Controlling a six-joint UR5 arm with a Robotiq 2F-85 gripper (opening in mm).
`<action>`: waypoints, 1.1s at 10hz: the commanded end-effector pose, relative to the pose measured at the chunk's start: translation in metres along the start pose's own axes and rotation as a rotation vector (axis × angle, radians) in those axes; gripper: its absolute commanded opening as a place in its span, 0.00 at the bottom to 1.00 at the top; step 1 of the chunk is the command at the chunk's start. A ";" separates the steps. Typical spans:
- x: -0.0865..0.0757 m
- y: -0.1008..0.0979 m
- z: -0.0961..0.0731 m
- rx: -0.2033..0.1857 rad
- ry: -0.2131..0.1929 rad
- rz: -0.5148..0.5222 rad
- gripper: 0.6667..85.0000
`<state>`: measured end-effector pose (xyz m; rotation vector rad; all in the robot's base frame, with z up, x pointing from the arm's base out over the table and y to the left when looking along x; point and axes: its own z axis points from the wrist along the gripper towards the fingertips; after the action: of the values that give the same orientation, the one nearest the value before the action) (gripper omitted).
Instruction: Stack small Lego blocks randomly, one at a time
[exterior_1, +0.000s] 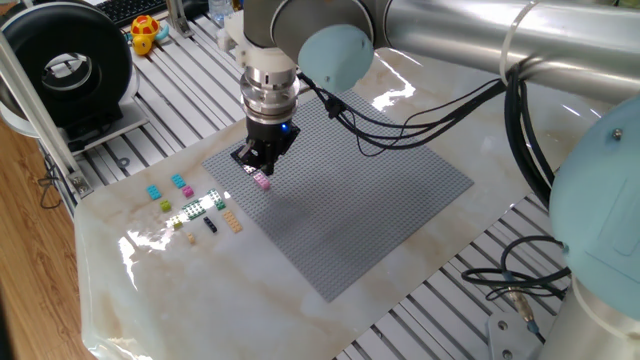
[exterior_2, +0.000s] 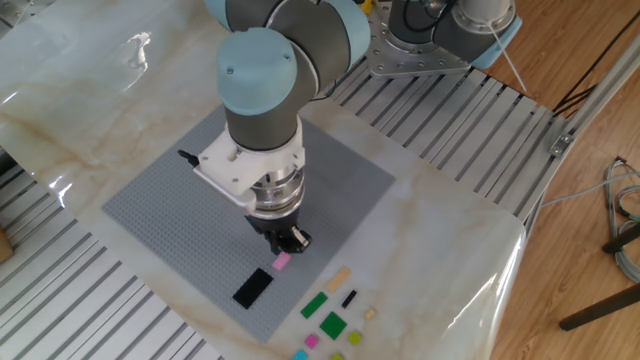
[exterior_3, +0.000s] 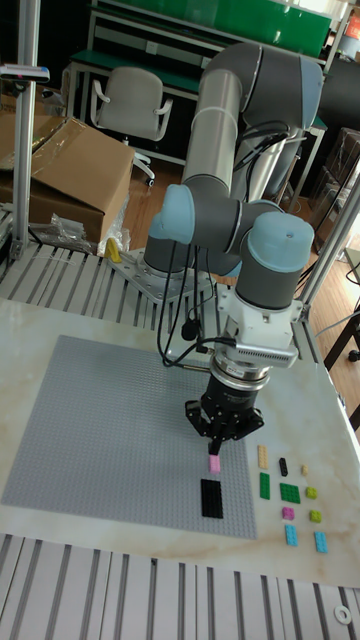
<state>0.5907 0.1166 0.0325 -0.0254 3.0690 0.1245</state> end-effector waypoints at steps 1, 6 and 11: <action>-0.010 0.010 -0.006 -0.044 -0.022 -0.038 0.74; -0.007 0.010 -0.006 -0.041 -0.008 -0.050 0.75; 0.001 0.002 -0.005 -0.009 0.024 -0.030 0.43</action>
<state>0.5928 0.1213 0.0373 -0.0966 3.0710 0.1501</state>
